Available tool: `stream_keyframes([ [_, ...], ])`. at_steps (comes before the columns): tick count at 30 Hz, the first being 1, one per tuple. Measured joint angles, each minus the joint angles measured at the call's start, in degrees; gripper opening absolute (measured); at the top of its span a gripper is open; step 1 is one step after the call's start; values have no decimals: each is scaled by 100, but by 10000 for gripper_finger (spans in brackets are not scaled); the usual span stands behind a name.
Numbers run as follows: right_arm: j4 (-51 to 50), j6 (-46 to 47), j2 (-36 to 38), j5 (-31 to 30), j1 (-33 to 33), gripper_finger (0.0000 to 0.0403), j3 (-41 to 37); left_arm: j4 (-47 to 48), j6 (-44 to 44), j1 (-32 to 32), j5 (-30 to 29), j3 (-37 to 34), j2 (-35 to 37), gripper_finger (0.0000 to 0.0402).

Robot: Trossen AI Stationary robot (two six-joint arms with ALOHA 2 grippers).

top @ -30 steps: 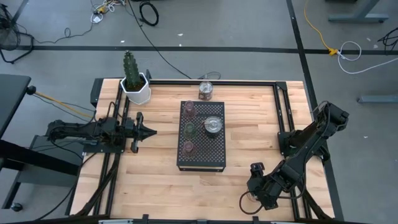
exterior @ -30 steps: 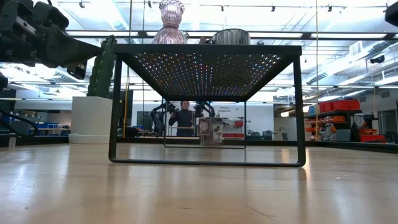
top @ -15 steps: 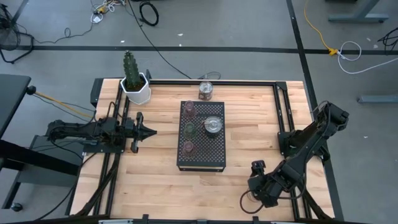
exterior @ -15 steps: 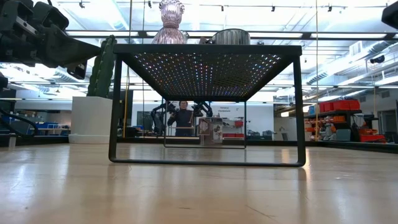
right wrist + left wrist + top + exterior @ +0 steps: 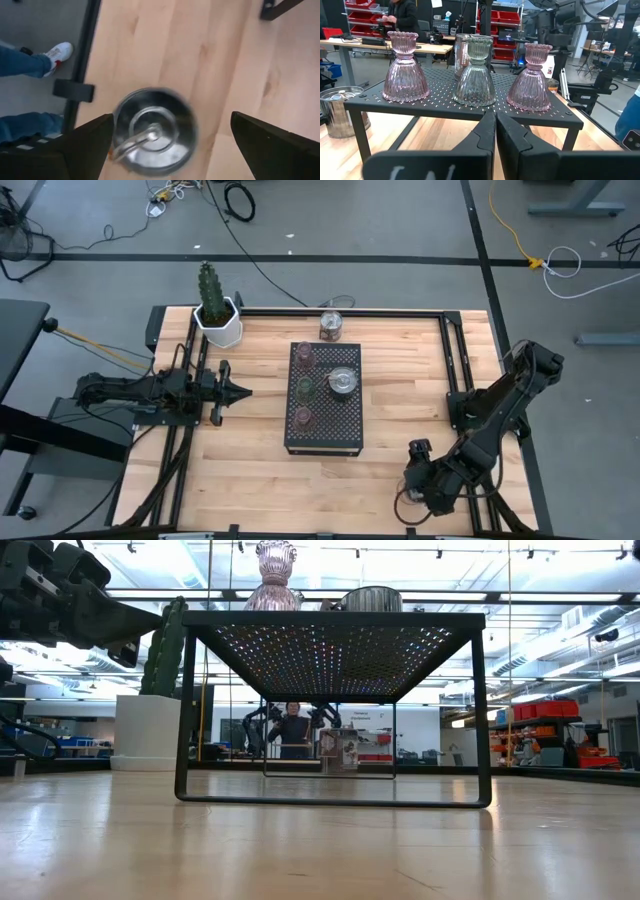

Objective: Pick & Place candle stick holders
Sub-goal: Put the bottom brown scented candle on the shelf

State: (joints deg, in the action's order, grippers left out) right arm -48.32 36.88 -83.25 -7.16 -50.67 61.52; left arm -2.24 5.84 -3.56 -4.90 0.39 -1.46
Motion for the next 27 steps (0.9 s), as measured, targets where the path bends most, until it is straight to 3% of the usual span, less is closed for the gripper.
stream_keyframes([
  [27,443,1,-404,-669,-713,400,0,0,1,1,1,1,-1,18],
])
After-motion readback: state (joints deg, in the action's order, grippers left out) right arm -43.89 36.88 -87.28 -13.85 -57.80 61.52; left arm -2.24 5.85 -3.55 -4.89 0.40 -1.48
